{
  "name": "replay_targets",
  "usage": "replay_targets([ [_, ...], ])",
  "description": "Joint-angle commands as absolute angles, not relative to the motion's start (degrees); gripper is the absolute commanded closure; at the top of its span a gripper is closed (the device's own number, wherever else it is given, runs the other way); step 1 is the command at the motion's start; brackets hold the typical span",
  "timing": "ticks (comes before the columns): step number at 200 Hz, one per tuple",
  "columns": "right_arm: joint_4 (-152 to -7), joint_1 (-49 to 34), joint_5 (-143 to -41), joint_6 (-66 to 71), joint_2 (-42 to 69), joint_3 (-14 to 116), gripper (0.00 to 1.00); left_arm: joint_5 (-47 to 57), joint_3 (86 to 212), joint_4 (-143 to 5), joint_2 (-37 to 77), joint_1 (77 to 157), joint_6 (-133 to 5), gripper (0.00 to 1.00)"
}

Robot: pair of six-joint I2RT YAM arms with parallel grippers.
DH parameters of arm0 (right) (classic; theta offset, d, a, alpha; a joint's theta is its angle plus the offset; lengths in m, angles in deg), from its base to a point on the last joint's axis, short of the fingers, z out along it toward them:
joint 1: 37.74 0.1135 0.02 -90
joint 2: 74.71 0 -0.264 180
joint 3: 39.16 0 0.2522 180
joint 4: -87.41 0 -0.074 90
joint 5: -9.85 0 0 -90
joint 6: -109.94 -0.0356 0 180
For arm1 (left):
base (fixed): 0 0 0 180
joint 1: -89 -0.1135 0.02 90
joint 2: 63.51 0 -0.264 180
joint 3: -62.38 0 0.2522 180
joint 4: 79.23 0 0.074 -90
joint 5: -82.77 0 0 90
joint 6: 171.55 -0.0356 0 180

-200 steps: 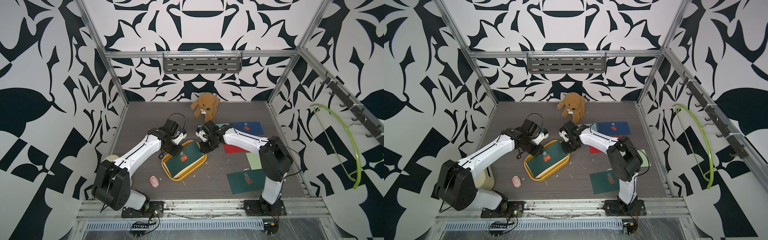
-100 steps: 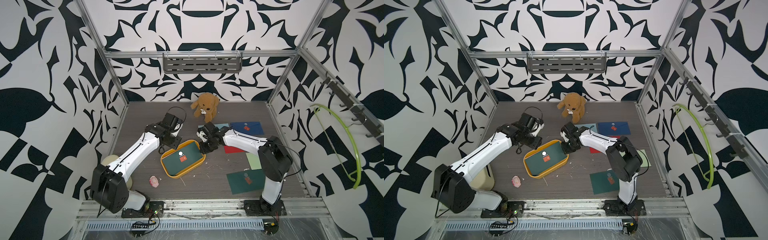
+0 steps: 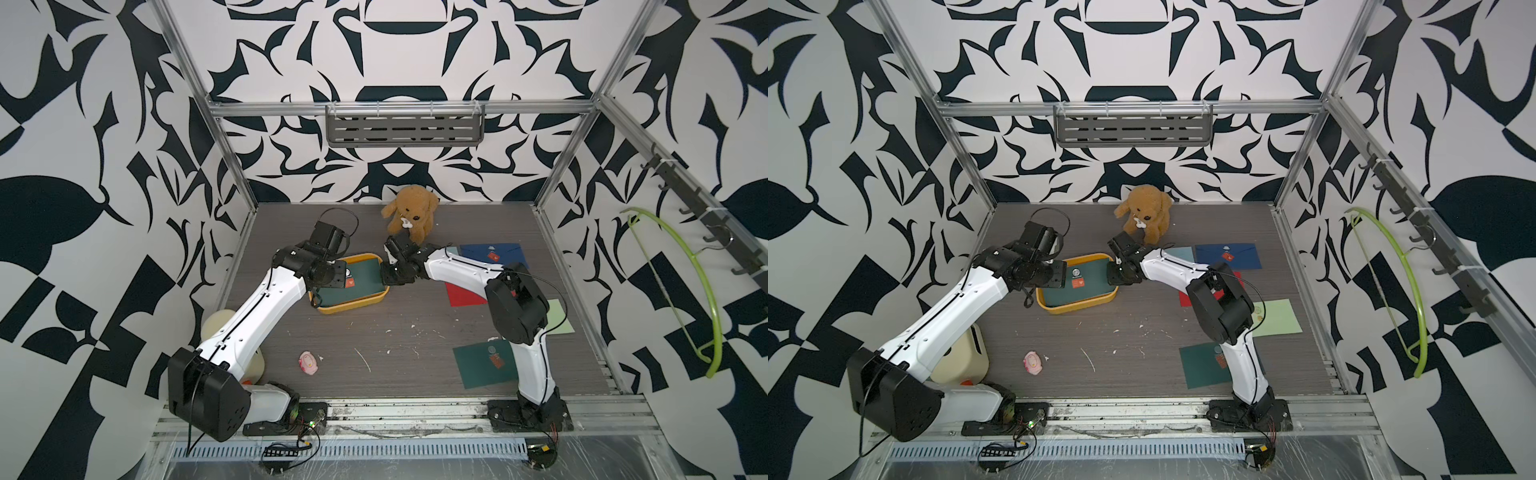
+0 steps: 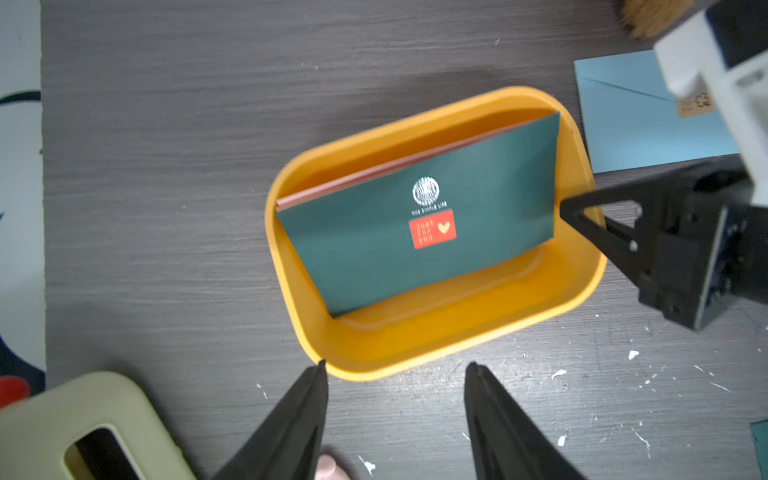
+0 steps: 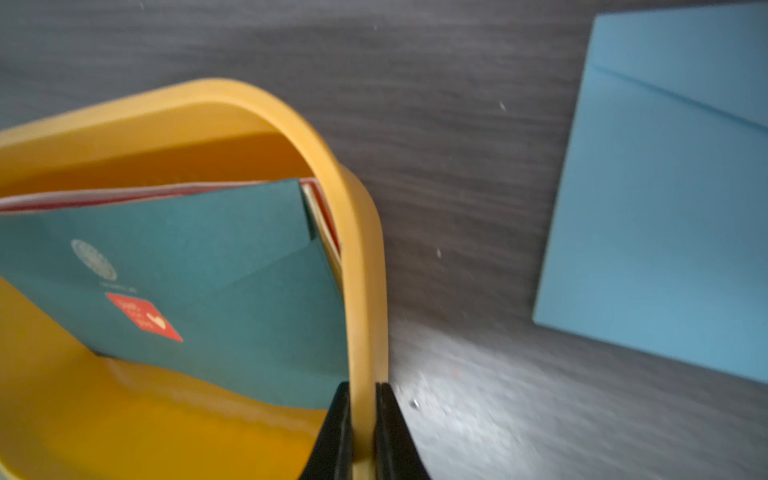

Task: Put the sealed envelopes into the storage box
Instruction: Place the storage box at the center of the board, then move the envelope to the center of the board.

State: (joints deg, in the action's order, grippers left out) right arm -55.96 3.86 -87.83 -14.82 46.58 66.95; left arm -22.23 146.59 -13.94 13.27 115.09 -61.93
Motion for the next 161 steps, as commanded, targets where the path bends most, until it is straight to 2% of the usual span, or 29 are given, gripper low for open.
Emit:
replay_targets([
  [1,-57.63,4.19,-88.97,-16.21,46.85,72.41,0.78,-22.63,145.51,-12.39,11.68,114.92,-58.66,0.41],
  [33,-54.99,3.93,-89.30,-13.08,44.55,72.53,0.56,-18.68,143.99,-13.10,11.91,114.97,-55.00,0.41],
  [59,-53.96,1.08,-88.30,-11.08,39.10,66.42,0.48,-15.57,141.92,-15.65,11.64,117.84,-49.36,0.41],
  [114,-49.13,-8.37,-88.07,-4.86,41.03,65.39,0.47,-21.21,136.43,-22.22,9.97,132.48,-32.86,0.41],
  [161,-44.84,-10.70,-85.98,0.20,48.85,75.85,0.48,-24.23,132.22,-25.92,12.41,140.77,-26.11,0.41],
])
